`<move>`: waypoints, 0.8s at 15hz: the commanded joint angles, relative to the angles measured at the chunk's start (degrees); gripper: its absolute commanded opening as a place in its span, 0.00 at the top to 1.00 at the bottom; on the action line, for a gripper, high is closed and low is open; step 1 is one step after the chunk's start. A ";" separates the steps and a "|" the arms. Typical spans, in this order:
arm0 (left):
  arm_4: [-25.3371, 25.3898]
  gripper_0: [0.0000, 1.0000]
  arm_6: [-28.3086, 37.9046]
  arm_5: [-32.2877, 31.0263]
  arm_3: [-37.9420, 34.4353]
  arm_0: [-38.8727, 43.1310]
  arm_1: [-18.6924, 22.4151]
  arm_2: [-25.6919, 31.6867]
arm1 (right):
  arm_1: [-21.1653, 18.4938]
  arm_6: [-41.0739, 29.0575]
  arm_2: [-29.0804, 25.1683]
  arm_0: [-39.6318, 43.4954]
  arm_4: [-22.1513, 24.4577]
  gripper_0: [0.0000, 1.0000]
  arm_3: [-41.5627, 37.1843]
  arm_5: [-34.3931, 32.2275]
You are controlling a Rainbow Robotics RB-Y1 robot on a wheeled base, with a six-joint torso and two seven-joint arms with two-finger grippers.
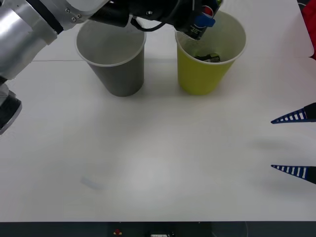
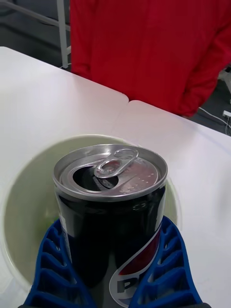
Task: Put the can into the green bin and the plastic bottle into the gray bin
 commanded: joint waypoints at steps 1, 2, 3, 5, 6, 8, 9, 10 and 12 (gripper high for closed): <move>-0.65 1.00 0.23 4.59 6.31 -3.24 -4.07 -3.42 | 0.00 0.00 0.00 0.00 0.00 0.00 0.00 0.00; -1.00 1.00 0.23 5.47 8.42 -4.30 -5.04 -4.65 | 0.00 0.00 0.00 0.00 0.00 0.00 0.00 0.00; -1.26 1.00 0.23 6.35 9.74 -5.09 -5.74 -5.71 | 0.00 0.00 0.00 0.00 0.00 0.00 0.00 0.00; -1.53 1.00 0.50 7.84 11.32 -6.06 -6.36 -7.99 | 0.00 0.00 0.00 0.00 0.00 0.00 0.00 0.00; -1.79 1.00 0.58 8.19 11.32 -6.06 -6.44 -8.87 | 0.00 0.00 0.00 0.00 0.00 0.00 0.00 0.00; -2.05 1.00 0.67 8.19 11.32 -5.97 -6.36 -9.93 | 0.00 0.00 0.00 0.00 0.00 0.00 0.00 0.00; -2.14 1.00 0.67 8.19 11.41 -5.97 -6.36 -10.02 | 0.00 0.00 0.00 0.00 0.00 0.00 0.00 0.00; -2.14 0.93 0.76 8.19 11.32 -5.97 -6.36 -10.19 | 0.00 0.00 0.00 0.00 0.00 0.00 0.00 0.00; -2.32 0.00 0.58 8.19 11.32 -5.97 -6.44 -10.19 | 0.00 0.00 0.00 0.00 0.00 0.00 0.00 0.00</move>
